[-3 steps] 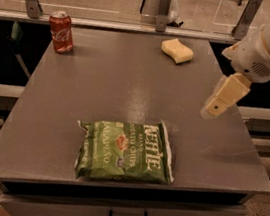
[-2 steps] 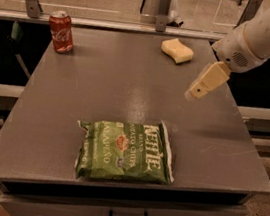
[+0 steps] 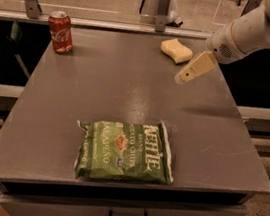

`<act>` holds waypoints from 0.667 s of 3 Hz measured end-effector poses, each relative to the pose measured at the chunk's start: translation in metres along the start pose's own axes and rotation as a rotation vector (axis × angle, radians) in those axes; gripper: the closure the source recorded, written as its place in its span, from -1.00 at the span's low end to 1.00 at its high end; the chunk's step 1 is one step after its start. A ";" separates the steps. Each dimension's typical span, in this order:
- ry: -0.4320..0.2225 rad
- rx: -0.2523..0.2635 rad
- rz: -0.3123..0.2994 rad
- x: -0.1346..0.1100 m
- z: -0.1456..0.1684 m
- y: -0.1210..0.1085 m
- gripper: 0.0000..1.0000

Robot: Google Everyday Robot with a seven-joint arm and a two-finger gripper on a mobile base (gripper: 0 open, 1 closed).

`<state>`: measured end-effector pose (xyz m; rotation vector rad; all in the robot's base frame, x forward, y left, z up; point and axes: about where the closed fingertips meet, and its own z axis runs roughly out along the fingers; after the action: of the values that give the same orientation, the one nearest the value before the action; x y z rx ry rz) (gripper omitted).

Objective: Pick sponge

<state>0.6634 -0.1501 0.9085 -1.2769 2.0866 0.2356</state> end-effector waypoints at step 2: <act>-0.064 0.048 0.029 -0.005 0.014 -0.016 -1.00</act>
Offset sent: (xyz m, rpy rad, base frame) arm 0.0606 -0.0023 0.0001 0.1227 -0.1582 -0.1015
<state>0.6844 -0.1477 0.9040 -1.1965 2.0452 0.2344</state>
